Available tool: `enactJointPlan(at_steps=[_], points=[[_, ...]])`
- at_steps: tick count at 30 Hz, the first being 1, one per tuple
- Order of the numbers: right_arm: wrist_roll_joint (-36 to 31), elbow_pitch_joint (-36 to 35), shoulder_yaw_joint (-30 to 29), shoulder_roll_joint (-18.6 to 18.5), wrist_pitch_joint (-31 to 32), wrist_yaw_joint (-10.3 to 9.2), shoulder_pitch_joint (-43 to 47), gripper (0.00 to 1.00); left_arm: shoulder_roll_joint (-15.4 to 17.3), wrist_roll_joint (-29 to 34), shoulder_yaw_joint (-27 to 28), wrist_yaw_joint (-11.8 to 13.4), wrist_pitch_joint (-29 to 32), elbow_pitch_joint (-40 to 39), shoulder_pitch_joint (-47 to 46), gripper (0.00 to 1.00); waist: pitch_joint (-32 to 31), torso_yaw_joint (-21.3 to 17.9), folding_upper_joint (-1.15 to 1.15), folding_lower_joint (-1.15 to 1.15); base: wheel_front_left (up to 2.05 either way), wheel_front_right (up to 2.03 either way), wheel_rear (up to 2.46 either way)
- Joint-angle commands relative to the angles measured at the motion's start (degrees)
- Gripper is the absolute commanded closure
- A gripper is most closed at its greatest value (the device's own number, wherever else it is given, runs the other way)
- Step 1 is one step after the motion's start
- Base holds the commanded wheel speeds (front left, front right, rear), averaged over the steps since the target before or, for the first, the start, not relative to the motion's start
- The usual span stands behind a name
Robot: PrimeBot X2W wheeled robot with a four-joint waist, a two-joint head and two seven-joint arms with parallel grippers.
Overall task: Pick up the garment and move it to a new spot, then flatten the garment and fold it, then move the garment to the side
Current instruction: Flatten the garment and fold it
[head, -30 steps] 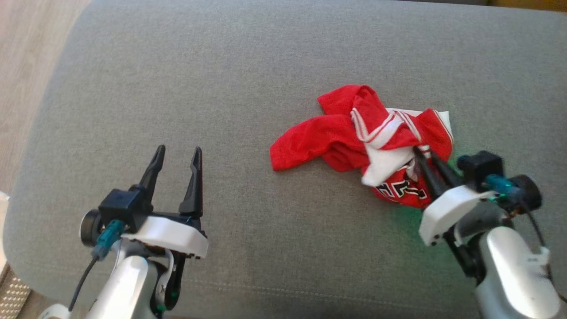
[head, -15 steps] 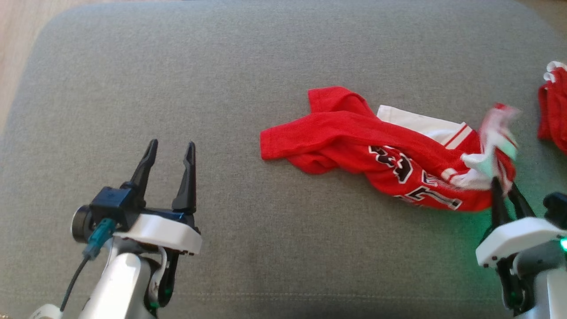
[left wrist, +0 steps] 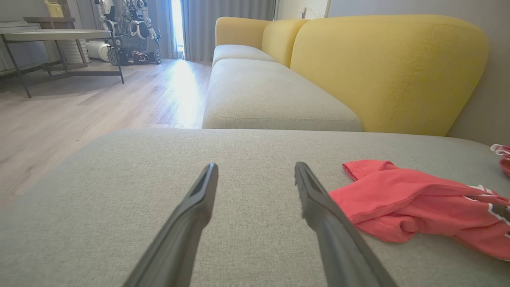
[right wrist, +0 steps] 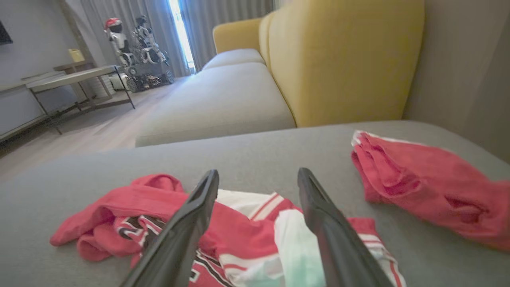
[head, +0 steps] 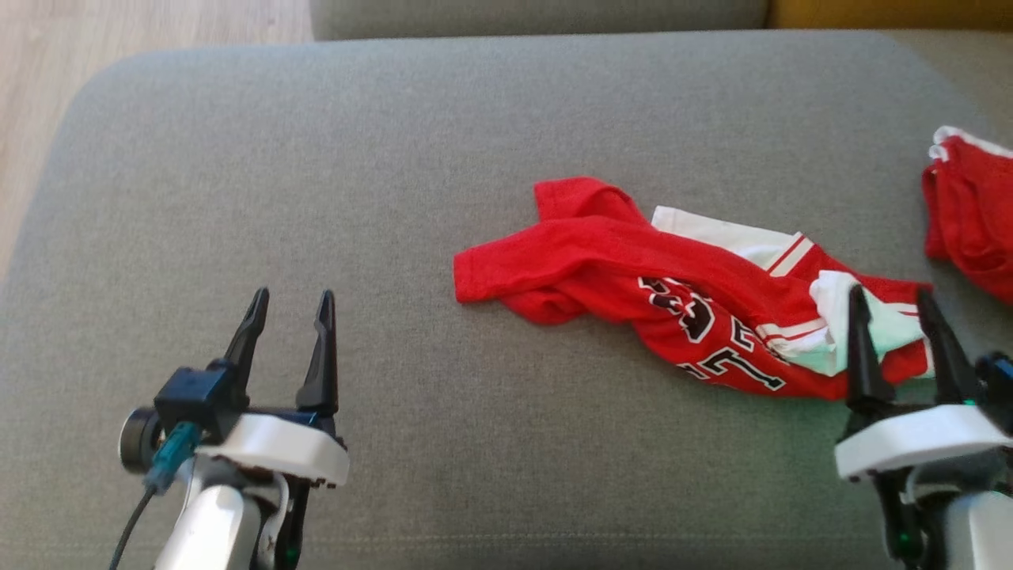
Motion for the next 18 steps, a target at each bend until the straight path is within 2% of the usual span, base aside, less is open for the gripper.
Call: enactJointPlan(at_steps=[1, 8, 18], points=[[-0.6, -2.9, 2.2, -0.4, -0.4, -0.04, -0.8, 0.00, 1.0, 0.4, 2.5, 0.6, -0.7, -2.1, -1.4, 0.00, -0.9, -0.3, 0.00, 0.00, 0.00, 0.00, 0.00], [-3.5, -6.3, 6.9, -0.4, 2.2, -0.04, 1.9, 0.00, 1.6, 0.6, 1.9, 1.2, -0.3, -2.5, 2.2, 0.00, -4.5, -0.7, 0.00, 0.00, 0.00, 0.00, 0.00], [-2.8, -7.6, 8.2, -0.3, 3.4, -0.04, 4.8, 0.00, 1.8, 0.3, 0.9, 1.8, 1.1, -4.0, 4.5, 0.00, -5.9, -1.0, 0.00, 0.00, 0.00, 0.00, 0.00]])
